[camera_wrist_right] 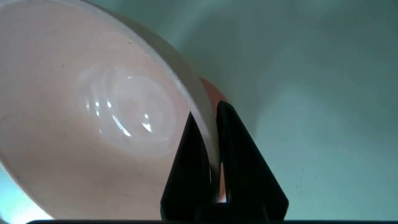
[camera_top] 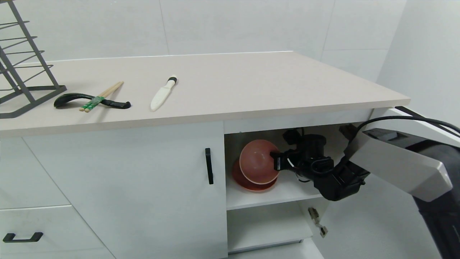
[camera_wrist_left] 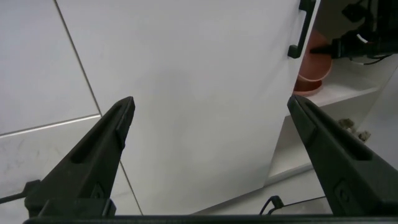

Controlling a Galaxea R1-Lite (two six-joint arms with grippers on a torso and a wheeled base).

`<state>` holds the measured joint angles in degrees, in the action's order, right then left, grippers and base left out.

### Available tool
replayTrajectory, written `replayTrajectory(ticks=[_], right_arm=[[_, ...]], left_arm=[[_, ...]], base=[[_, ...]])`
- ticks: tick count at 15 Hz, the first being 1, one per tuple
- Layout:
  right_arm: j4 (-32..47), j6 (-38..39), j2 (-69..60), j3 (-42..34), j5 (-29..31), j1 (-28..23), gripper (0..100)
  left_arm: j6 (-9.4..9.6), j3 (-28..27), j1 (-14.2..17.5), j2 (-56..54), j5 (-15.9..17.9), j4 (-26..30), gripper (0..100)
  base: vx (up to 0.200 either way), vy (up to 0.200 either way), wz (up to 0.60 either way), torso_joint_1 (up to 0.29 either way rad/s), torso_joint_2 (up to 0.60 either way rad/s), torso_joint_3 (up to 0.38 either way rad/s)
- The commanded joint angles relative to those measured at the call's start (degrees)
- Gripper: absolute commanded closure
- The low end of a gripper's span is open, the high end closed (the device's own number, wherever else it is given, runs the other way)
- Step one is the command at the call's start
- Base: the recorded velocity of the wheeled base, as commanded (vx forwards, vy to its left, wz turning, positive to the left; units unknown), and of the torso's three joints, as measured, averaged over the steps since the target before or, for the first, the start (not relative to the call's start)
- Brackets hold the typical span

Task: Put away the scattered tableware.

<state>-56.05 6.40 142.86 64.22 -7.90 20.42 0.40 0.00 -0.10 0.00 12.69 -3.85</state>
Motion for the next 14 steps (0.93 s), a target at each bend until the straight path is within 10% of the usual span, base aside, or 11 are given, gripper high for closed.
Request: replayTrajectory(ticks=[1, 13, 14], right_arm=[[0.68, 0.10, 0.22, 1.52, -0.01, 0.32, 100], [2.70, -0.07, 2.77, 1.79, 0.52, 0.76, 100], [2.70, -0.07, 2.77, 1.70, 0.52, 0.85, 0]], left_arm=[[-1.37, 0.00, 0.01, 0.00, 0.58, -0.01, 0], [-2.60, 0.00, 0.01, 0.00, 0.76, -0.01, 0], [-2.60, 0.00, 0.01, 0.00, 0.76, -0.01, 0]], base=[[0.000, 0.000, 0.00, 0.000, 0.00, 0.000], [0.000, 0.000, 0.00, 0.000, 0.00, 0.000], [0.000, 0.000, 0.00, 0.000, 0.00, 0.000]])
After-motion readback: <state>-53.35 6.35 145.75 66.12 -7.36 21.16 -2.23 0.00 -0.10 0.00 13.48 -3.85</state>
